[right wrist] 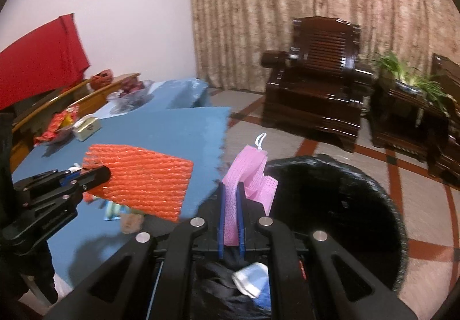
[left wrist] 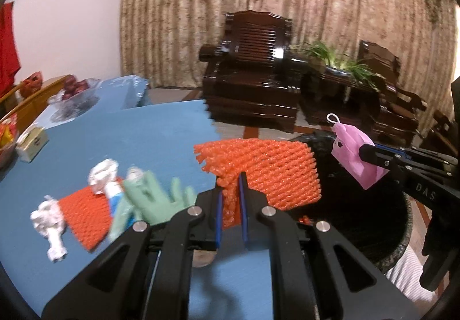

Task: Collect trash
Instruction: 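Carry the orange mesh and pink bag over the trash bin with both tools, then open both tools to drop the mesh and pink bag into the bin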

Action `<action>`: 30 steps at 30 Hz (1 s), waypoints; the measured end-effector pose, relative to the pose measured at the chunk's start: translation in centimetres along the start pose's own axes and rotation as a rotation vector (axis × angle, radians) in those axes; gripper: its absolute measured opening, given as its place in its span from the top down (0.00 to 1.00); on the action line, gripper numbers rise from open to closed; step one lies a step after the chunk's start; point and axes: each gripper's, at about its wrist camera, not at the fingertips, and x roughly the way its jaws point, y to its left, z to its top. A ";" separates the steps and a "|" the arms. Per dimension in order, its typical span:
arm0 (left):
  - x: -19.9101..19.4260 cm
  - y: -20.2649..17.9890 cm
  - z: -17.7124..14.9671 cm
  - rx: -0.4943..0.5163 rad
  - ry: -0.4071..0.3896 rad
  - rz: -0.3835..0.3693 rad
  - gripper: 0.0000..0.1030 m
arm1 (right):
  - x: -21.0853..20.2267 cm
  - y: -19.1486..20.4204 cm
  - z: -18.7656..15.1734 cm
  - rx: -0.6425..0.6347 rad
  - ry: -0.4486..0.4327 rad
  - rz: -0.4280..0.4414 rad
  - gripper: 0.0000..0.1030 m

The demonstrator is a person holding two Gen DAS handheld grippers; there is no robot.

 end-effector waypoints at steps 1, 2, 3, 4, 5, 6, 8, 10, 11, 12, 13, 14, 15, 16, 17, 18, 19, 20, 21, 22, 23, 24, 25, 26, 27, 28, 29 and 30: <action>0.4 -0.6 0.1 0.006 0.003 -0.014 0.91 | -0.2 -0.7 -0.1 0.008 0.001 -0.016 0.93; 0.8 -1.0 0.1 0.010 0.005 -0.024 0.91 | -0.3 -1.5 -0.3 0.018 0.001 -0.033 0.93; 1.2 -1.7 0.2 0.017 0.008 -0.037 0.91 | -0.4 -2.0 -0.4 0.024 0.002 -0.045 0.93; 1.6 -2.2 0.2 0.024 0.008 -0.047 0.91 | -0.5 -2.6 -0.6 0.031 0.003 -0.061 0.93; 2.1 -2.9 0.2 0.033 0.011 -0.059 0.91 | -0.7 -3.3 -0.8 0.038 0.005 -0.077 0.93; 2.5 -3.3 0.3 0.037 0.016 -0.067 0.91 | -0.8 -3.6 -0.9 0.043 0.006 -0.089 0.93; 3.3 -4.2 0.2 0.042 0.022 -0.084 0.91 | -0.9 -4.5 -1.2 0.053 0.010 -0.110 0.93; 4.1 -5.2 0.1 0.047 0.027 -0.096 0.91 | -0.9 -5.3 -1.3 0.065 0.018 -0.132 0.93; 4.5 -5.7 0.1 0.050 0.029 -0.100 0.91 | -0.8 -5.8 -1.5 0.073 0.025 -0.142 0.93; 4.9 -6.1 0.0 0.053 0.034 -0.104 0.91 | -0.7 -6.1 -1.6 0.077 0.029 -0.147 0.93; 5.4 -6.4 0.0 0.053 0.040 -0.108 0.91 | -0.6 -6.5 -1.8 0.082 0.033 -0.152 0.93; 5.9 -6.8 -0.2 0.053 0.048 -0.113 0.91 | -0.5 -6.8 -2.0 0.087 0.038 -0.159 0.93; 6.2 -7.1 -0.2 0.055 0.052 -0.114 0.91 | -0.4 -7.1 -2.2 0.090 0.041 -0.164 0.93; 6.6 -7.4 -0.4 0.057 0.059 -0.115 0.91 | -0.3 -7.3 -2.4 0.095 0.046 -0.168 0.93; 6.9 -7.7 -0.5 0.058 0.067 -0.118 0.91 | -0.2 -7.4 -2.4 0.099 0.051 -0.170 0.93; 7.3 -8.1 -0.7 0.055 0.078 -0.125 0.91 | 0.0 -7.7 -2.6 0.105 0.057 -0.175 0.93; 7.5 -8.3 -0.7 0.055 0.083 -0.129 0.91 | 0.1 -8.0 -2.8 0.113 0.063 -0.178 0.92; 7.7 -8.5 -0.8 0.058 0.087 -0.133 0.90 | 0.3 -8.3 -3.0 0.120 0.075 -0.177 0.90; 8.0 -8.8 -0.8 0.063 0.094 -0.141 0.90 | 0.4 -8.5 -3.1 0.124 0.082 -0.182 0.89; 8.2 -9.0 -0.9 0.066 0.098 -0.146 0.89 | 0.5 -8.7 -3.4 0.128 0.088 -0.189 0.88; 8.4 -9.1 -0.9 0.065 0.103 -0.157 0.85 | 0.5 -8.8 -3.7 0.132 0.096 -0.189 0.84; 8.6 -9.2 -1.0 0.062 0.113 -0.171 0.83 | 0.7 -8.9 -3.9 0.134 0.107 -0.193 0.80; 8.8 -9.2 -1.0 0.059 0.118 -0.176 0.77 | 0.7 -9.1 -4.0 0.137 0.110 -0.201 0.73; 9.0 -9.2 -1.0 0.053 0.124 -0.181 0.66 | 0.7 -9.3 -4.2 0.140 0.111 -0.211 0.63; 9.1 -9.0 -1.1 0.046 0.128 -0.183 0.60 | 0.6 -9.3 -4.3 0.143 0.112 -0.215 0.58; 9.1 -8.9 -1.1 0.041 0.128 -0.179 0.51 | 0.6 -9.5 -4.5 0.146 0.115 -0.221 0.47; 9.0 -8.7 -1.2 0.038 0.129 -0.173 0.49 | 0.5 -9.5 -4.5 0.146 0.114 -0.229 0.41; 9.0 -8.6 -1.1 0.039 0.130 -0.172 0.49 | 0.4 -9.6 -4.6 0.143 0.111 -0.233 0.36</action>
